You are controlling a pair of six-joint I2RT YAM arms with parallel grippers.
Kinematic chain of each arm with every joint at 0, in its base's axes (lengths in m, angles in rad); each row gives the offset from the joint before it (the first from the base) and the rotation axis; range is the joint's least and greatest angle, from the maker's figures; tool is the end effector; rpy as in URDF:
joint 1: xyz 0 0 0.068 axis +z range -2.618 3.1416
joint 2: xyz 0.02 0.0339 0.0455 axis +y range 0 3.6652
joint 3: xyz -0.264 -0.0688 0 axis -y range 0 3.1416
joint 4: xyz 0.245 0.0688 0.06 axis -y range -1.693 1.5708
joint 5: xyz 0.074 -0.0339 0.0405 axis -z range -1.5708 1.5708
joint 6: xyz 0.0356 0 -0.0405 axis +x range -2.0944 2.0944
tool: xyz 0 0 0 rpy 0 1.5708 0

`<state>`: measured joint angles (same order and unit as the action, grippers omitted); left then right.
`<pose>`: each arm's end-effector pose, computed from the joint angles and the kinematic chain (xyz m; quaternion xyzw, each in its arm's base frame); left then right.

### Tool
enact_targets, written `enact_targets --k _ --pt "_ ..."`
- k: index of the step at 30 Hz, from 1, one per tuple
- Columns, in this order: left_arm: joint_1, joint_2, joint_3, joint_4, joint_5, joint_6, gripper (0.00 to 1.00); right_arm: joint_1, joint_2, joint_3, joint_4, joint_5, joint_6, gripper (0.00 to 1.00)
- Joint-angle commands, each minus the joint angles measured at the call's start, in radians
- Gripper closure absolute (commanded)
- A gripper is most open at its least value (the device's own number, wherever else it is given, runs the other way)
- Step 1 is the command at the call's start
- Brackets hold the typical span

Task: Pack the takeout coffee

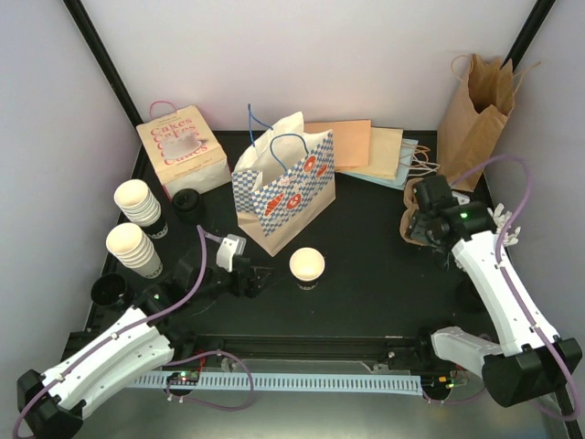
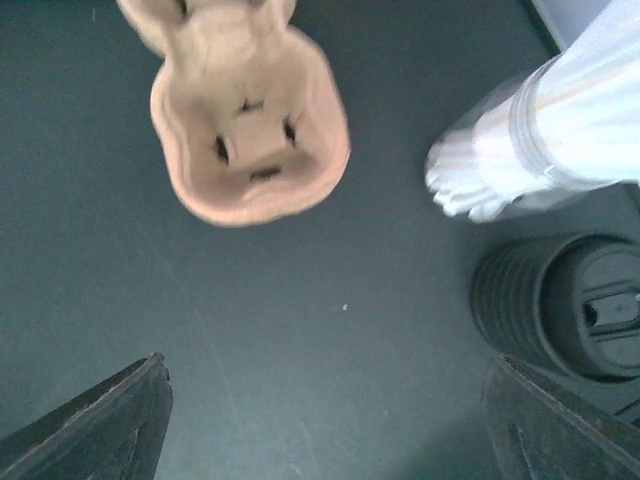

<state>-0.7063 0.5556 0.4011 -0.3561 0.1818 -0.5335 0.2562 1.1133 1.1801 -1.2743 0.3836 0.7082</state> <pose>0.1040 -0.0971 0.2211 0.1199 0.8520 -0.3563 0.3643 0.1793 0.0332 0.3265 0.2499 0.9332 -0.0839 0.2441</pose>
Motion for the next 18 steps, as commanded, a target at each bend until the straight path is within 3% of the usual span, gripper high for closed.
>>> enact_targets --k 1,8,18 --pt "0.006 0.018 0.031 0.047 0.033 0.009 0.01 0.097 0.001 -0.082 -0.009 0.012 0.104 0.12" --pt "0.007 0.024 0.038 0.042 0.054 -0.001 0.01 0.134 -0.027 -0.231 0.131 -0.040 0.145 0.10" --pt "0.007 0.004 0.096 -0.041 -0.032 0.009 0.01 0.135 -0.030 -0.384 0.311 -0.137 0.115 0.07"
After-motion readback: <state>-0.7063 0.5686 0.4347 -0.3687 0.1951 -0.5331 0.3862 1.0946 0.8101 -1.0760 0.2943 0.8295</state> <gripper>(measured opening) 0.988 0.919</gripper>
